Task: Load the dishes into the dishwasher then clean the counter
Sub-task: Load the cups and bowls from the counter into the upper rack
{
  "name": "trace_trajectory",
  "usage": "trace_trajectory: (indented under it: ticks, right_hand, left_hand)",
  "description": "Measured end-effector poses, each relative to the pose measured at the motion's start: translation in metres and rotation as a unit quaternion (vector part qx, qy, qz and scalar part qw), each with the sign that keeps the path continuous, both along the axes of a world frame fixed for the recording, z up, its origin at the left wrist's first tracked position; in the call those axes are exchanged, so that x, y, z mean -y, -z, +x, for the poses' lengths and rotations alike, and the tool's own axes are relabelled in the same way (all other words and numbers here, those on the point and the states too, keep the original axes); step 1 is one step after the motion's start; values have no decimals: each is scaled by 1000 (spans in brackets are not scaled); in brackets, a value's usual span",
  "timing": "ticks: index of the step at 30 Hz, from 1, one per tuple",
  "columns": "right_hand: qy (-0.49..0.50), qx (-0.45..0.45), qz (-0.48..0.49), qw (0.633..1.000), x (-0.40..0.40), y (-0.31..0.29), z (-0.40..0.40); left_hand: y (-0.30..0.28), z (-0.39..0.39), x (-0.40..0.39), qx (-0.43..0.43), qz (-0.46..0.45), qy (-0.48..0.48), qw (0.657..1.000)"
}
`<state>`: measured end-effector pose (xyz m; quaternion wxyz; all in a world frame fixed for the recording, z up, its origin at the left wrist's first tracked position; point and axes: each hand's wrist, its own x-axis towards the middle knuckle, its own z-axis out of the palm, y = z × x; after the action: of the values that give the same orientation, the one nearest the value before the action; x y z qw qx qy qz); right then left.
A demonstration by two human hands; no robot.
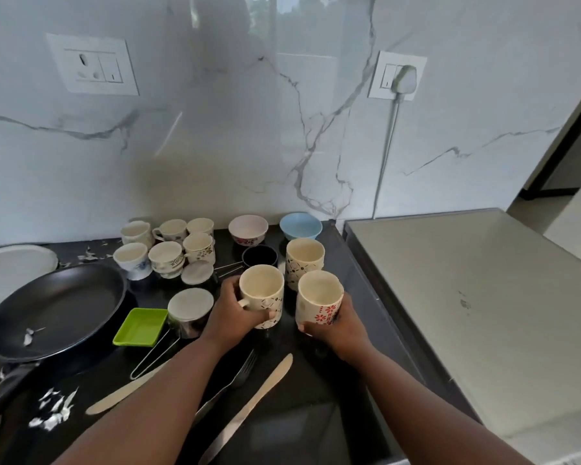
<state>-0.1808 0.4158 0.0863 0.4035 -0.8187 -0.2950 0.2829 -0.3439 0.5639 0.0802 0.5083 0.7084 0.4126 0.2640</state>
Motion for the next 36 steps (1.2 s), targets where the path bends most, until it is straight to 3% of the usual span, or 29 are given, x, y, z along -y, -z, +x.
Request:
trace_trajectory:
  ticks: [14, 23, 29, 36]
  right_hand:
    - [65, 11, 9, 998, 4, -2, -27]
    - [78, -1, 34, 996, 3, 0, -29]
    - [85, -13, 53, 995, -2, 1, -26]
    - [93, -38, 78, 992, -1, 0, -23]
  left_hand:
    - [14, -2, 1, 101, -77, -5, 992]
    - [10, 1, -9, 27, -63, 66, 995]
    - [14, 2, -9, 44, -54, 89, 994]
    - [-2, 13, 4, 112, -148, 79, 979]
